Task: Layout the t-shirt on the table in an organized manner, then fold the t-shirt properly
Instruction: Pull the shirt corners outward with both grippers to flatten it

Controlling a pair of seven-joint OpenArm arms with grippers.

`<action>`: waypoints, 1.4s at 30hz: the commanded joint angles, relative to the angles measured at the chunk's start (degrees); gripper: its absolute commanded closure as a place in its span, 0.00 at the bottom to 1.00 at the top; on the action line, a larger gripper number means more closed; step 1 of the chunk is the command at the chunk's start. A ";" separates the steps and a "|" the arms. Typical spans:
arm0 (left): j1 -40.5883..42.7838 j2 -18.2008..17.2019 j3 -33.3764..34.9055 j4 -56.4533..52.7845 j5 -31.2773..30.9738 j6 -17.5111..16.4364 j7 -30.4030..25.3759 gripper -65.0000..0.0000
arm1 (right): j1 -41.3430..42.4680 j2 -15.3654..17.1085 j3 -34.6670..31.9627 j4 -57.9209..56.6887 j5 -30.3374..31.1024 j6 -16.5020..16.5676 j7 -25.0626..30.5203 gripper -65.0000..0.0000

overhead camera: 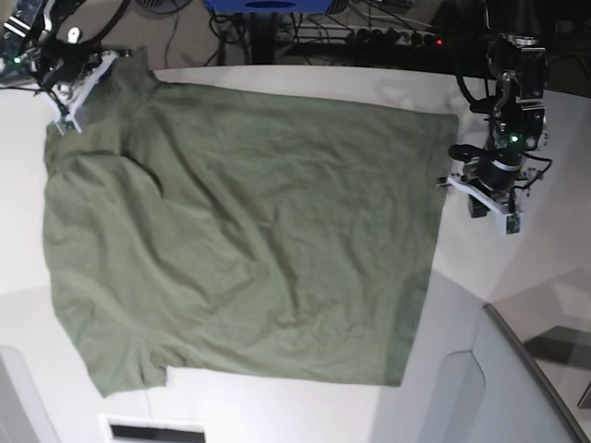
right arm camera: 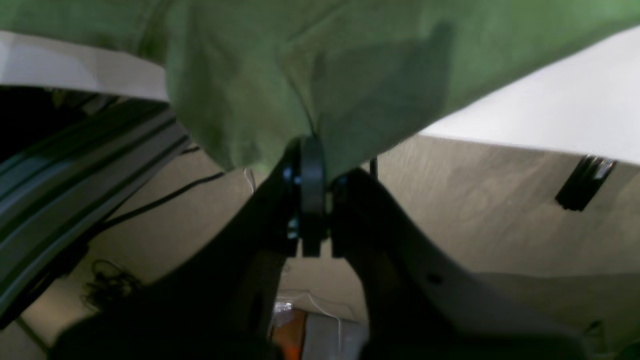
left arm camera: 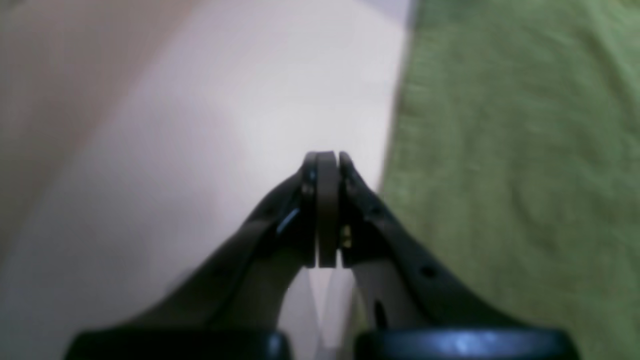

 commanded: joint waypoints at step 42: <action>3.21 7.58 4.67 -4.78 12.40 0.38 -1.69 1.00 | 9.15 10.17 7.03 -16.65 0.04 0.08 14.54 0.98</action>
